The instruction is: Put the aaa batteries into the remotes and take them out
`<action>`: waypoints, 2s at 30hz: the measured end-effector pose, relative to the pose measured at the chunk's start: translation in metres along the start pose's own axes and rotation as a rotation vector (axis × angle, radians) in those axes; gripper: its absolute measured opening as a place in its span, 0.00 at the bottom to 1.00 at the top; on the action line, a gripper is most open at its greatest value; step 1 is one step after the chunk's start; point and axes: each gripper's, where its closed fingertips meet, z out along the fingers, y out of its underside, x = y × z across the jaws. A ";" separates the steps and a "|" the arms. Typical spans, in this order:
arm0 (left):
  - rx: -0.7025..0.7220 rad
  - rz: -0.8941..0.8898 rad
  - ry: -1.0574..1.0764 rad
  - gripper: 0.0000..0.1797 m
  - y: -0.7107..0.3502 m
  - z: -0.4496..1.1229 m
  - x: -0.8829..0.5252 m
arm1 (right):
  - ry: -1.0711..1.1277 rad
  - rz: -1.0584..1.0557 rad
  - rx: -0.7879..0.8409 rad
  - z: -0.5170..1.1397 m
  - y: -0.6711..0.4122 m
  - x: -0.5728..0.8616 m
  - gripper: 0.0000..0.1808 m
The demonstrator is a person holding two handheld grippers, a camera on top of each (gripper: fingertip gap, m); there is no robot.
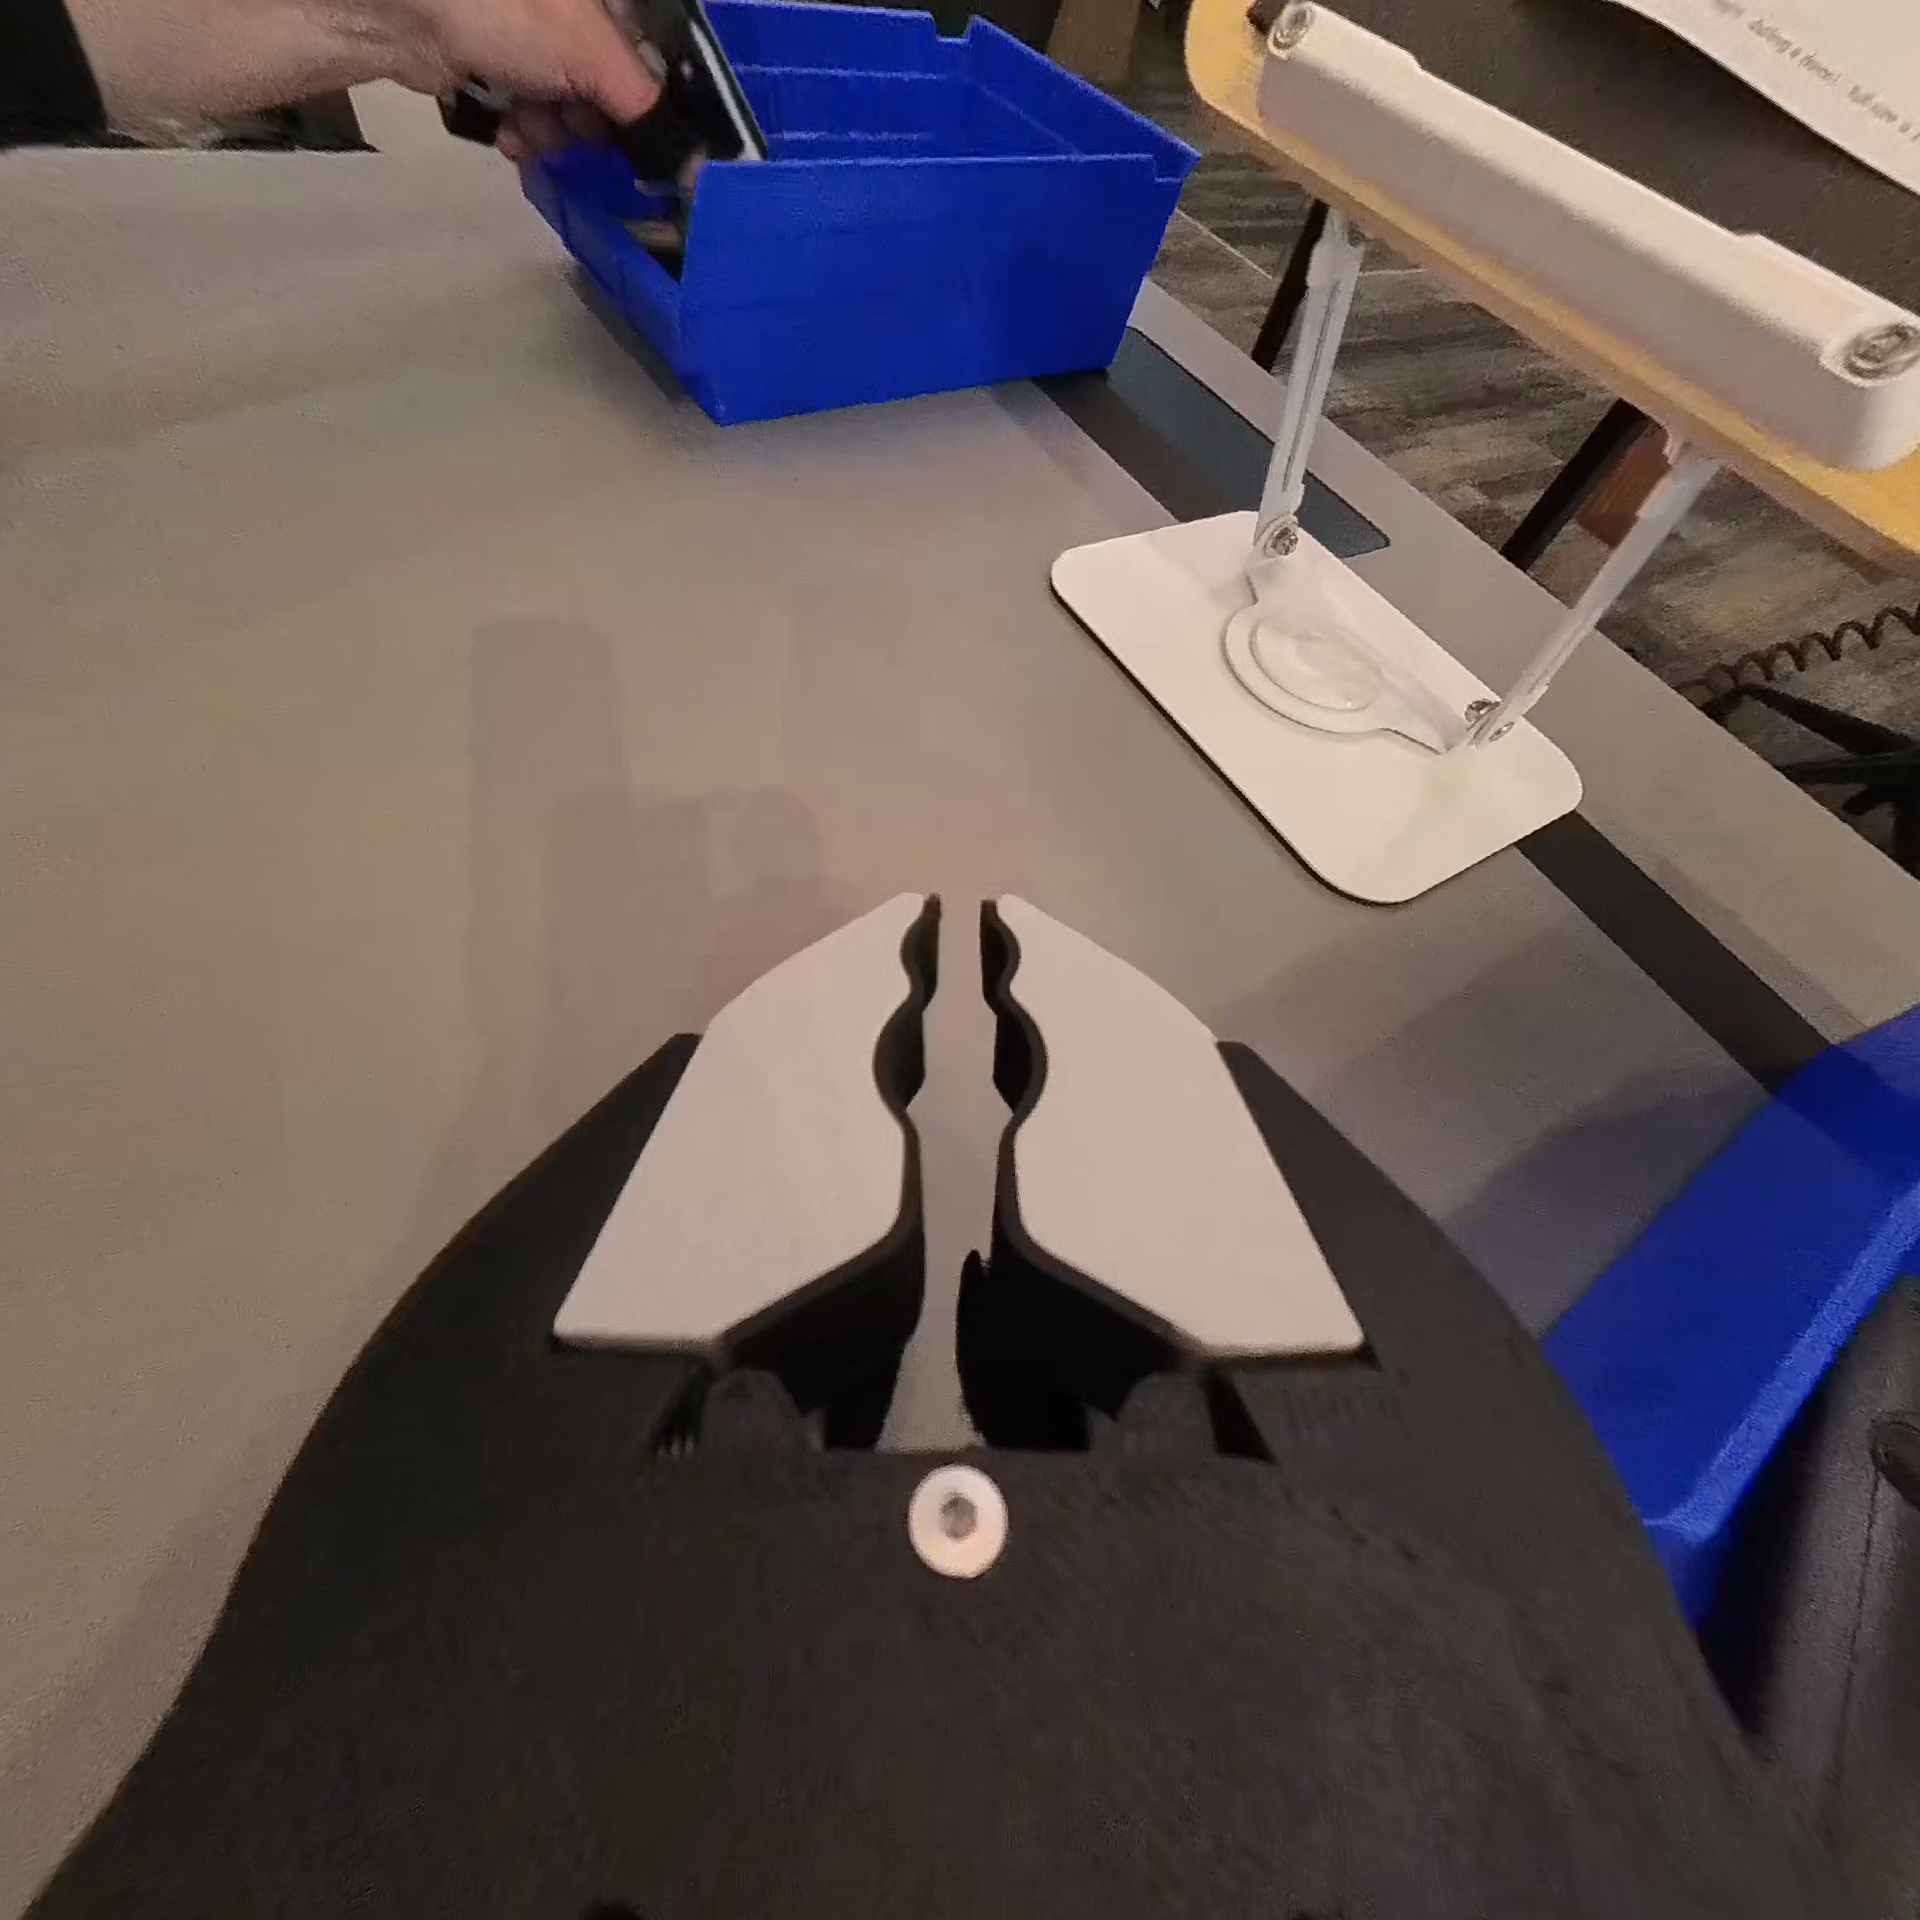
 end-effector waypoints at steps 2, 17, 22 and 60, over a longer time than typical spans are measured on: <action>0.124 -0.011 0.002 0.28 -0.013 -0.022 0.001 | -0.045 0.015 0.018 0.005 -0.007 -0.009 0.05; 0.739 0.233 0.324 0.28 0.005 -0.189 0.289 | -0.669 0.671 0.427 0.087 -0.118 -0.082 0.44; 0.730 0.294 0.330 0.28 0.019 -0.174 0.356 | -0.741 0.700 0.433 0.092 -0.108 -0.094 0.20; -0.467 1.002 -0.063 0.14 -0.089 0.101 -0.061 | -0.922 0.635 0.238 0.062 -0.034 -0.082 0.14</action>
